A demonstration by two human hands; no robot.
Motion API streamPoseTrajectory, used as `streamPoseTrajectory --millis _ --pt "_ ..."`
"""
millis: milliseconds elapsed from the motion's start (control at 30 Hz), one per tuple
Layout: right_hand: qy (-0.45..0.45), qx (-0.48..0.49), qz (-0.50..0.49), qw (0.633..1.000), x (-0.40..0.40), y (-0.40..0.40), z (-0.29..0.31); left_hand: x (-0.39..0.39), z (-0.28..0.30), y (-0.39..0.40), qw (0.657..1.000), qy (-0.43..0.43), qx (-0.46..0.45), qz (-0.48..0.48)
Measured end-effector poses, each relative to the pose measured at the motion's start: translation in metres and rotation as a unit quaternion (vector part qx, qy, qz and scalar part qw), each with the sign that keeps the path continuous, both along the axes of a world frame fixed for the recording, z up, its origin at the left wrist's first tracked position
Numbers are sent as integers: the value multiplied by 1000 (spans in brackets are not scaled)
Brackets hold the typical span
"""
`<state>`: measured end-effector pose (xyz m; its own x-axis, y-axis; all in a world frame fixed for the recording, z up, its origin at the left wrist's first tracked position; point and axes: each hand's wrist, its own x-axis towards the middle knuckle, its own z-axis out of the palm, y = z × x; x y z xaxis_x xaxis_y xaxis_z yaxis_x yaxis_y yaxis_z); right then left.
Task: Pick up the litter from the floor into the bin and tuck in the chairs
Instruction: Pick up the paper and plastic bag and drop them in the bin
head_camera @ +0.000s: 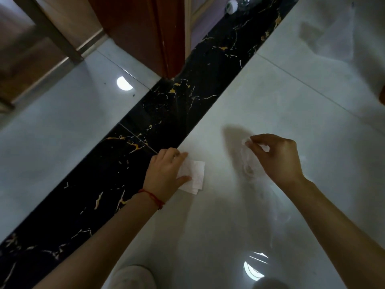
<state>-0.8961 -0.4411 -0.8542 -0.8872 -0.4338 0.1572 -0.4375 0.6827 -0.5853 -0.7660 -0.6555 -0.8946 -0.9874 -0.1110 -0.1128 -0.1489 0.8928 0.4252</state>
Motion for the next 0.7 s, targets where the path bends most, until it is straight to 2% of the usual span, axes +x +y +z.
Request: streamPoseTrajectory --millis 67,233,367,700 --pt "-6 1 7 1000 3 -1 -2 0 -1 1 1000 2 8 7" --pt "-19 4 9 1000 7 -2 -6 -2 -6 0 994 -4 92 58" --pt "-30 -11 7 999 6 -3 -7 -4 -5 -2 992 9 105 65" --pt "-68 -28 -5 997 10 -5 11 -24 36 -11 991 39 129 24"
